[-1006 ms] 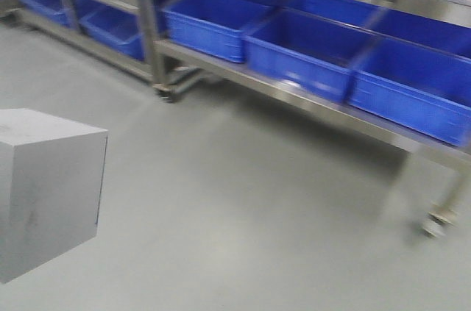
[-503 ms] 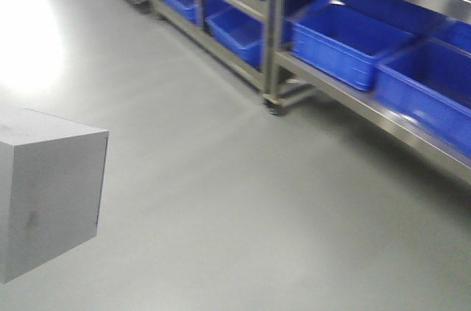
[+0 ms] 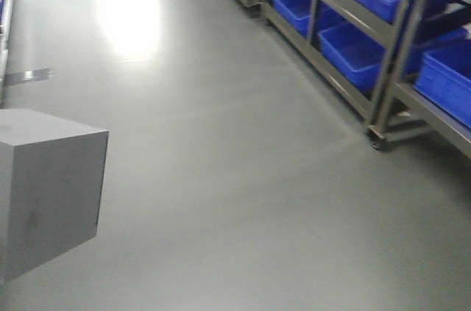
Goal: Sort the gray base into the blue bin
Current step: 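Drive forward down the aisle carrying the base in the left gripper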
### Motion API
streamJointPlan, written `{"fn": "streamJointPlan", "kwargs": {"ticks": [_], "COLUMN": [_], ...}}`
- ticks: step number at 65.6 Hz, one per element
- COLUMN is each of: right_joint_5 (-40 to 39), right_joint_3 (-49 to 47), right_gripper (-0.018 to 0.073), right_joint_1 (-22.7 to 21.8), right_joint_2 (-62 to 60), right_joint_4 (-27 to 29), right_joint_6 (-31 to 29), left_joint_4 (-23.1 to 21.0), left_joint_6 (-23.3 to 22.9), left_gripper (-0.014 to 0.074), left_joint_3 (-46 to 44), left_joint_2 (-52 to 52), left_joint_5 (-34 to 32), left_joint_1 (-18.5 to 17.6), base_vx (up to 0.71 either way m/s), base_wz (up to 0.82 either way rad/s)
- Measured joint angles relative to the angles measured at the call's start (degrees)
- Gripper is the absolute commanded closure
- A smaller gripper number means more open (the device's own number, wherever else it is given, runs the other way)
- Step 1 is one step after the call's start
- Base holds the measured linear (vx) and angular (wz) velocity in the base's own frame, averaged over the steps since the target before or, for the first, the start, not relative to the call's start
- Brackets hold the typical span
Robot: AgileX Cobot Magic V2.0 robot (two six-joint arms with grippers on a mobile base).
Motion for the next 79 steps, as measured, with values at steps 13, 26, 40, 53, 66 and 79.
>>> {"fn": "streamJointPlan", "kwargs": {"ticks": [13,26,40,53,66,79], "right_joint_5": [0.0,0.0,0.0,0.0,0.0,0.0], "right_joint_3": [0.0,0.0,0.0,0.0,0.0,0.0], "right_gripper": [0.0564,0.0564,0.0564,0.0564,0.0564,0.0564], "right_joint_1": [0.0,0.0,0.0,0.0,0.0,0.0], "right_joint_2": [0.0,0.0,0.0,0.0,0.0,0.0], "right_joint_4": [0.0,0.0,0.0,0.0,0.0,0.0], "right_joint_6": [0.0,0.0,0.0,0.0,0.0,0.0], "left_joint_4": [0.0,0.0,0.0,0.0,0.0,0.0], "left_joint_6": [0.0,0.0,0.0,0.0,0.0,0.0], "left_gripper": [0.0601,0.0601,0.0601,0.0601,0.0601,0.0601], "left_joint_3": [0.0,0.0,0.0,0.0,0.0,0.0], "left_joint_2": [0.0,0.0,0.0,0.0,0.0,0.0], "left_joint_5": [0.0,0.0,0.0,0.0,0.0,0.0], "left_joint_1": [0.0,0.0,0.0,0.0,0.0,0.0], "base_vx": [0.27,0.31,0.36,0.39,0.41,0.43], "base_wz": [0.48,0.33,0.14,0.05,0.05,0.07]}}
